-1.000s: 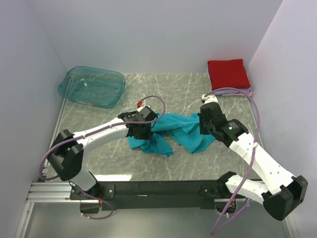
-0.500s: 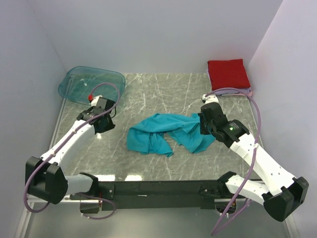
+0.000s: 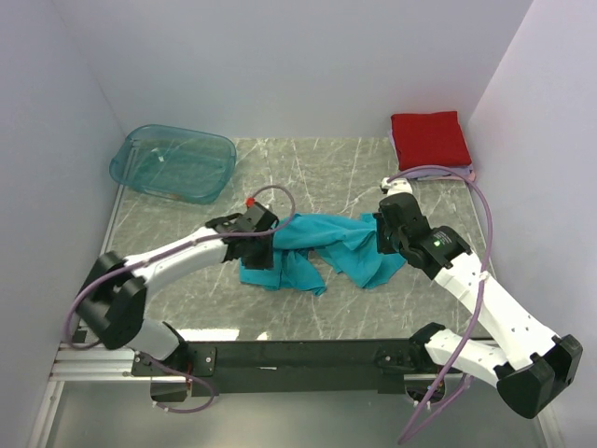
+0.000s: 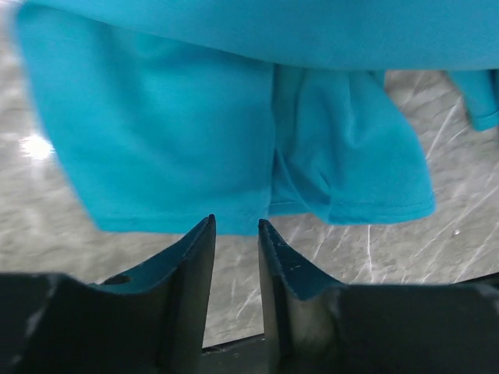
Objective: Fold and stack the t-shirts
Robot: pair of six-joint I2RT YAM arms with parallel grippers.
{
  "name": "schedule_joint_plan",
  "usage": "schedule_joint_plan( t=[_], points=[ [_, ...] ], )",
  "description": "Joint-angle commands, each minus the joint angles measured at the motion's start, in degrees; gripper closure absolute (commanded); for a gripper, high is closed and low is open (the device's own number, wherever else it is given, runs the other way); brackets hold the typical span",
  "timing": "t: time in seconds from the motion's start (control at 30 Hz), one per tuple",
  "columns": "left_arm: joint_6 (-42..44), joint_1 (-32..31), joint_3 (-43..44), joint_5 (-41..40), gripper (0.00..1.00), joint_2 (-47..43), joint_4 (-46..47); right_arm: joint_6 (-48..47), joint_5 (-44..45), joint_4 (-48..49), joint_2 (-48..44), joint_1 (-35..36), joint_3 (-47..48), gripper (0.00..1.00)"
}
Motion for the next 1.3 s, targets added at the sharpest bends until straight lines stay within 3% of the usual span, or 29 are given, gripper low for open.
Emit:
schedule_joint_plan(
  t=[0.0,0.23,1.27],
  points=[
    [-1.5,-1.4,3.7,5.0,0.66,3.8,3.6,0.5,0.4,0.4,-2.0,-0.5,-0.5,1.00],
    [-0.3,-3.4,7.3,4.6,0.70,10.4,2.3,0.7,0.3,0.8,-2.3,-0.5,-1.3,1.00],
    [0.8,-5.8,8.3,-1.0,0.72,16.2,-2.3,0.4,0.4,1.1,-2.2,-0.4,-1.9,1.00]
  ],
)
